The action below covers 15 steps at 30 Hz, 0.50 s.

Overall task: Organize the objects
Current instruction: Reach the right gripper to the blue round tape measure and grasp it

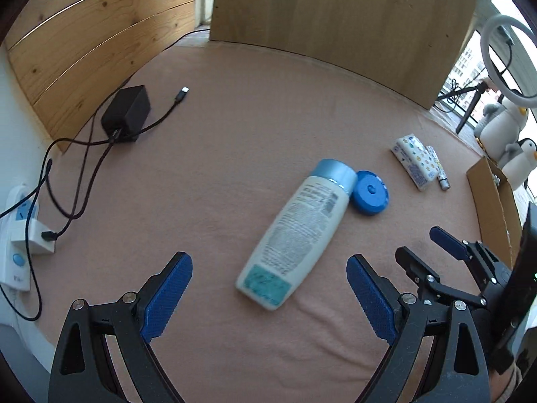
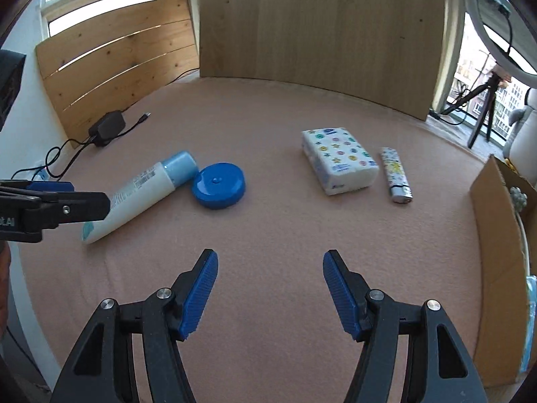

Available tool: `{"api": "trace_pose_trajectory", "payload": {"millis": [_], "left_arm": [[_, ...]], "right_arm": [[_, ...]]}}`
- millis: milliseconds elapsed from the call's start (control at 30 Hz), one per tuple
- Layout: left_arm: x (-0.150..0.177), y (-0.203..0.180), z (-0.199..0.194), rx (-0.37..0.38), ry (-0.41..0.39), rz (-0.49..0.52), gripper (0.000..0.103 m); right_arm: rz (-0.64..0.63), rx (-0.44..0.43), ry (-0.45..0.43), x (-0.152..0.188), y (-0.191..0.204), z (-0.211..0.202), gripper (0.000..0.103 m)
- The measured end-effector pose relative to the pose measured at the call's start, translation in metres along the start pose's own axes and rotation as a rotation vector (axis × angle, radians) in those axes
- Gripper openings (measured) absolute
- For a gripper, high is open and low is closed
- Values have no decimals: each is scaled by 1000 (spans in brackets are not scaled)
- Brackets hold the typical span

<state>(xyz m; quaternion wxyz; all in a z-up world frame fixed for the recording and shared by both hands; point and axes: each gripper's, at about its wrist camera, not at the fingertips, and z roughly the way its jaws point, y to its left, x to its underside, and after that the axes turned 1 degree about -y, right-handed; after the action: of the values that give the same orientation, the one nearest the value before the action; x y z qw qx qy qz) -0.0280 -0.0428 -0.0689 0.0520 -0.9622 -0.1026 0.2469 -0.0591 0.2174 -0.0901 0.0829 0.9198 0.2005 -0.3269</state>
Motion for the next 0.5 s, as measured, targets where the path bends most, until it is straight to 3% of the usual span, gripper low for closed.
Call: {"api": "trace_pose_trajectory", "payload": {"millis": [133,367,500], "left_arm": [[5,29,-10,-29,-11,-53,95],[15,52,-18,-43,-18,-113,95],[18,48,-18,-35,-19,-113,95]], "right_arm": [[-57,-55,40,-18,19,36,62],[-130,-57,26,-44,34,61,61],[-129,-68,24,-47,33,62,46]]}}
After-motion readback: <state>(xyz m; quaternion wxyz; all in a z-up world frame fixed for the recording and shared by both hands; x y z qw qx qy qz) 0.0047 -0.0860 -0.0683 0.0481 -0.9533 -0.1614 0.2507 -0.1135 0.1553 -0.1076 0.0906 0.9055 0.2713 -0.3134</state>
